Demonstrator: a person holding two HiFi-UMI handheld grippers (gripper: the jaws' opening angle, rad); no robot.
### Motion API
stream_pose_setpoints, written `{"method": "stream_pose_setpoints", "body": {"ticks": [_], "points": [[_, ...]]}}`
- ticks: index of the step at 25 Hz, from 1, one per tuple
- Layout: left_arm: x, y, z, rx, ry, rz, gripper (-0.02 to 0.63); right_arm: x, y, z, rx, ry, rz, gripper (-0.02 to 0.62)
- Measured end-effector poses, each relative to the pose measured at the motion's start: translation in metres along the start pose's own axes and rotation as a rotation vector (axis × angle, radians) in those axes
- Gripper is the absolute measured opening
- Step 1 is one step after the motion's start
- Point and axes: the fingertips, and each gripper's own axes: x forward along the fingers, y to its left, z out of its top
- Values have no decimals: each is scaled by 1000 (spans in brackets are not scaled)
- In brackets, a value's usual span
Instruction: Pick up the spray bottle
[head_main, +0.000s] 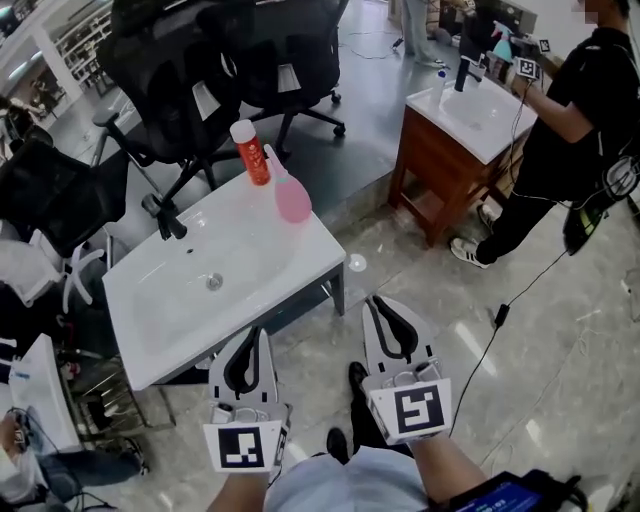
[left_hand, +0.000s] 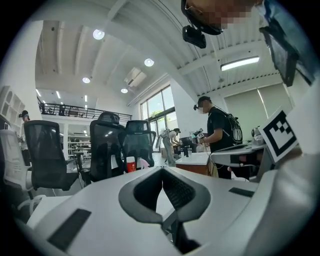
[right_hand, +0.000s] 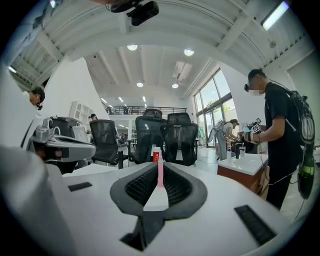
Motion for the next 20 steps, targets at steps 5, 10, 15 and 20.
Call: {"method": "stream_pose_setpoints", "body": {"ticks": [5,10,15,20], "points": [[48,4,11,18,15,37,17,50,-27,8,17,-11,50,46],[81,14,26,35,1,87,17,90,-43,25,6,-42,104,44],[104,23,49,36,-41,144,16,118,-51,48,-11,-73,165,44],[116,30,61,38,-59,193,16,139,-52,60,-17,-75,224,44]]}}
